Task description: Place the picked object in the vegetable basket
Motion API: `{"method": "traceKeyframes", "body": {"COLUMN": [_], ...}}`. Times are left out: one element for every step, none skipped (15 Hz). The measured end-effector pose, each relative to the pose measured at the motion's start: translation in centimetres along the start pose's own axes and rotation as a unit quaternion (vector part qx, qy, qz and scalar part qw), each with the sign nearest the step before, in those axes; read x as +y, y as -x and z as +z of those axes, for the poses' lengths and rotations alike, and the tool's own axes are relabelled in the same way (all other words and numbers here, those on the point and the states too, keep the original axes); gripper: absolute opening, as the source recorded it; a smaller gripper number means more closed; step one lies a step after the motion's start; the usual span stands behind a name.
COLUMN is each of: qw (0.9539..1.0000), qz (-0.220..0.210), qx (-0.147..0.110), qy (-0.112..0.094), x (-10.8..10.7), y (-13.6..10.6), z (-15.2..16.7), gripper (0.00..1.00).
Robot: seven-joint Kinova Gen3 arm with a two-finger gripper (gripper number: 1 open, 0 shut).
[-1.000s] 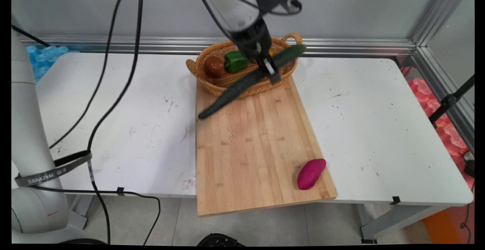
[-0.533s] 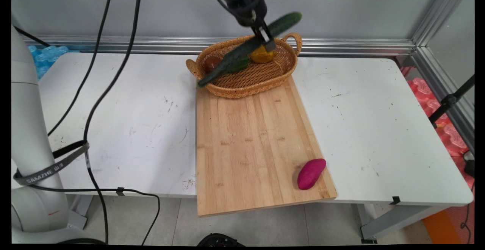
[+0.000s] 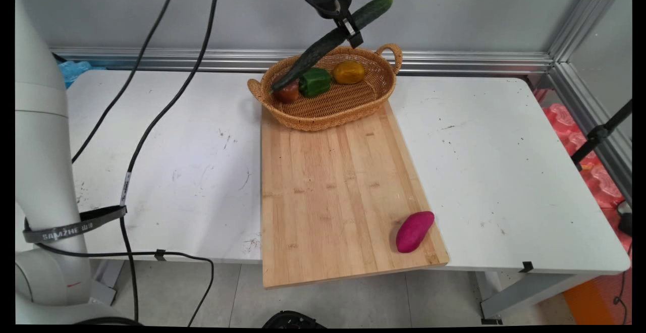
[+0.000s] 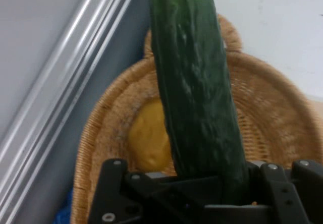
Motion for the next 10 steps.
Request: {"method": "traceKeyframes", "body": {"qw": [1.0,1.0,1.0,1.0,1.0,1.0,1.0,1.0,1.0,0.9999], "qz": [-0.001,-0.003,-0.004,-0.005,-0.006,-0.006,-0.007,-0.008,-0.009,-0.011], "qx": [0.0,0.0,0.0,0.0,0.0,0.0,-0.001,-0.001,-0.002,-0.002], "qy": [-0.003,-0.005,-0.006,-0.006,-0.005,-0.004,-0.002,0.001,0.003,0.006], "x": [-0.5,-1.1,-1.5,-1.8,-2.0,-2.2,-2.4,-2.5,-2.6,-2.7], "y": [0.0,0.1,0.1,0.2,0.2,0.2,0.3,0.4,0.5,0.6], "z": [0.9,1.9,3.0,4.0,4.6,5.5,6.6,7.6,8.4,9.3], "gripper": [0.0,0.0,0.0,0.0,0.0,0.0,0.0,0.0,0.0,0.0]}}
